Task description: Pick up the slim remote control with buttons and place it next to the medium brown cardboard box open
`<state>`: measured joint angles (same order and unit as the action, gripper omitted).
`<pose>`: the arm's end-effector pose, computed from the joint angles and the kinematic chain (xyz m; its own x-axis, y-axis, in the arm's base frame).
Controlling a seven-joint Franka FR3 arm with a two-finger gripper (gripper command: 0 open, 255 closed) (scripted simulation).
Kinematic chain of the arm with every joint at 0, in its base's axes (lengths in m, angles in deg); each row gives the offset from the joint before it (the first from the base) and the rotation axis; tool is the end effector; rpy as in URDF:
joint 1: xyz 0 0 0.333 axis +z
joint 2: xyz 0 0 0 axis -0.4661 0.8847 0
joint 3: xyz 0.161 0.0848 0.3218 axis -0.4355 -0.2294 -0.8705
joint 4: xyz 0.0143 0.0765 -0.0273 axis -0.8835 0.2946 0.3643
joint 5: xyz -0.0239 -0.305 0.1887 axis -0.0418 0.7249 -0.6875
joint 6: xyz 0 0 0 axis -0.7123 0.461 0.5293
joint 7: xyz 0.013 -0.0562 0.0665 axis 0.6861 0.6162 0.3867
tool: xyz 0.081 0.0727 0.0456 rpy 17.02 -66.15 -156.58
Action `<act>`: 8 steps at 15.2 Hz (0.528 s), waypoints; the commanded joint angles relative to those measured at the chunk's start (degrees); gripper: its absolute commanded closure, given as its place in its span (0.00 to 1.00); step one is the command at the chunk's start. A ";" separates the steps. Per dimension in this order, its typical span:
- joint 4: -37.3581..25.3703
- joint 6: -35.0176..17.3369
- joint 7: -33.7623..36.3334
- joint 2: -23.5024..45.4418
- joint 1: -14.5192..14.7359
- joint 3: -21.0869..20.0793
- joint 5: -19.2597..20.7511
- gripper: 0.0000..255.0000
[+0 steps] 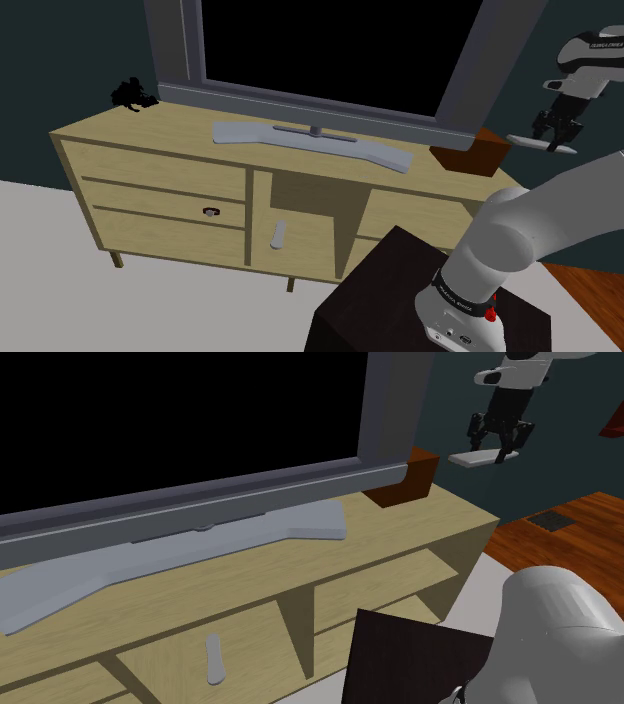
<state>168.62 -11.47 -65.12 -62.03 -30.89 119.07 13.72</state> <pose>-0.0639 -0.4950 0.5906 0.7858 0.6184 0.0078 0.6185 -0.7857 -0.0082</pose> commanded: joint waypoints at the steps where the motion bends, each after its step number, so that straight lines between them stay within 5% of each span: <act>1: 1.39 -1.13 0.10 -0.44 -0.43 0.21 0.50 1.00; 8: 6.28 -5.84 1.05 -1.32 -0.64 2.09 2.05 1.00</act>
<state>174.16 -16.69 -64.19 -63.17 -31.32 121.05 15.50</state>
